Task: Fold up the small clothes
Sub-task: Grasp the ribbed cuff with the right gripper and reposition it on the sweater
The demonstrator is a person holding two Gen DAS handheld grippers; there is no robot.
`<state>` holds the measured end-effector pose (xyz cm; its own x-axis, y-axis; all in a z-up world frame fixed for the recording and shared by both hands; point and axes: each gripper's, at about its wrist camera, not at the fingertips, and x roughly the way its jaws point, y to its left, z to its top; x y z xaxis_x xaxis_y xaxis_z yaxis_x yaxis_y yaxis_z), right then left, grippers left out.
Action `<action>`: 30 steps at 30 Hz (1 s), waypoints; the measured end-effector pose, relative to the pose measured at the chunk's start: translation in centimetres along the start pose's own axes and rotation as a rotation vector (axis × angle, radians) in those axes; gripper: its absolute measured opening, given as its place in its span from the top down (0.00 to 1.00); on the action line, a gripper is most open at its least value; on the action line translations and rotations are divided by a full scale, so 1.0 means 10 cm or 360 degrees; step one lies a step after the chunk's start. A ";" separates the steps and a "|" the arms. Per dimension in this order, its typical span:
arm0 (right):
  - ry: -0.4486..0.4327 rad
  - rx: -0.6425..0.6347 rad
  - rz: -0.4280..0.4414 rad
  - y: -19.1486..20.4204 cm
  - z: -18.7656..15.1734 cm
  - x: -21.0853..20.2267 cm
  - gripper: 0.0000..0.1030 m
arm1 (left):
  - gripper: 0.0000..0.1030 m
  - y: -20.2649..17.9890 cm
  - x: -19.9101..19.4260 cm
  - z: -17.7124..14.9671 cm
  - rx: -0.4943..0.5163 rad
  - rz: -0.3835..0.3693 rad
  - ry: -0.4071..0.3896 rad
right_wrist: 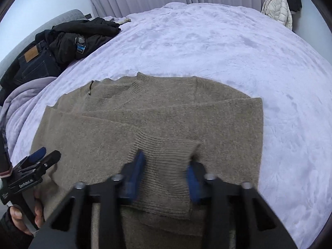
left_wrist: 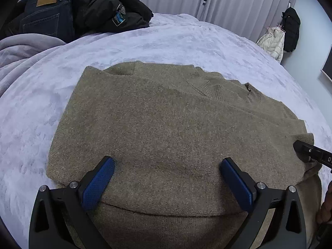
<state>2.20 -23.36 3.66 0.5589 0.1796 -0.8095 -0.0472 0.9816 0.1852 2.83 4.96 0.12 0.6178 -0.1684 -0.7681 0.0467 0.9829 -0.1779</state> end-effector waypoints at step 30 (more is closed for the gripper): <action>-0.0217 0.0049 -0.0088 0.16 0.02 -0.57 0.28 | 0.00 -0.19 0.15 0.58 0.0087 0.0008 0.0207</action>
<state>-0.88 -22.80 8.73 0.6672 0.1130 -0.7363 0.0110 0.9868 0.1614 8.20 3.25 2.90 0.5113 -0.1682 -0.8428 0.0886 0.9858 -0.1430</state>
